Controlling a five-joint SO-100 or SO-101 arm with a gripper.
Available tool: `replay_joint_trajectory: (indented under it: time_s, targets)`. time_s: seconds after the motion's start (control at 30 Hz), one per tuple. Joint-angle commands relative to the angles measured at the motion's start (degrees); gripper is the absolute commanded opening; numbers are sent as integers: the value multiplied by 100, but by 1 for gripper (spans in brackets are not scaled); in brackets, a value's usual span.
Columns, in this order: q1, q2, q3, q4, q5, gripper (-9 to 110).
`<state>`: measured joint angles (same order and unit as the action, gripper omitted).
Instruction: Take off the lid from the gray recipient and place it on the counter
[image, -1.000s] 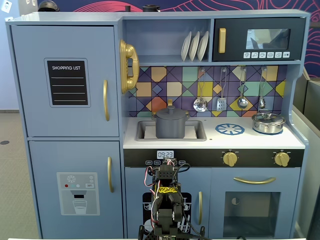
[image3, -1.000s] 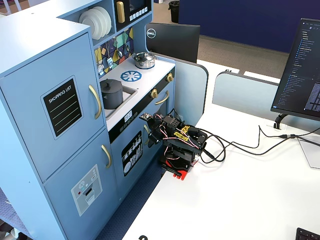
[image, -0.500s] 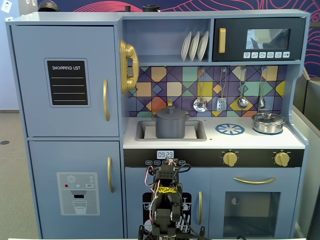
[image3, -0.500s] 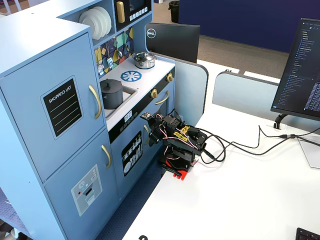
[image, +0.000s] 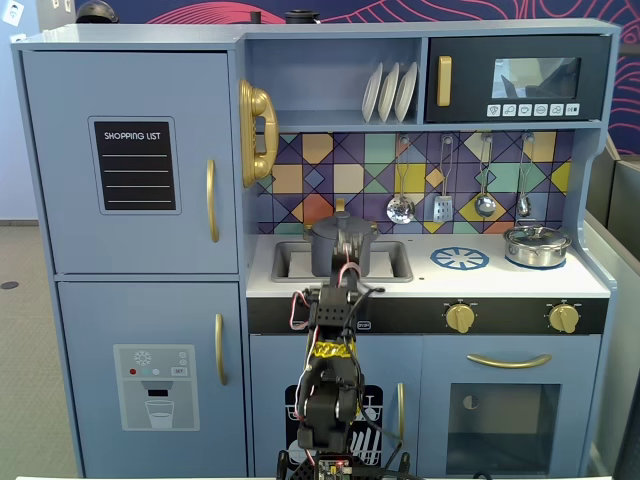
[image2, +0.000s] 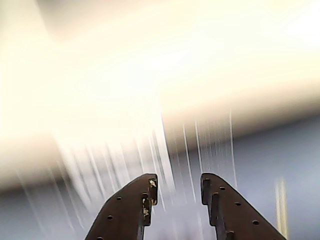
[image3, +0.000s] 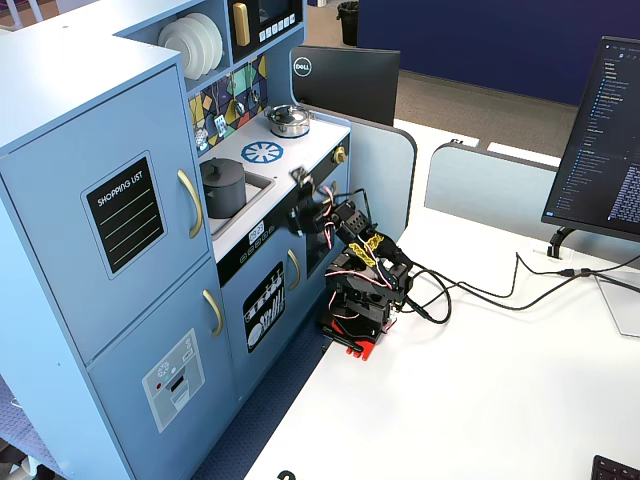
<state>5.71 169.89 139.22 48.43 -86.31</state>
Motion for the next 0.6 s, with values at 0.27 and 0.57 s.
replay_joint_trajectory:
  time_s: [0.27,0.57]
  targets:
    - [-343,-1415,-1538,-2900,-492,7]
    - [-255,-2250,-1854,-3437,-483,19]
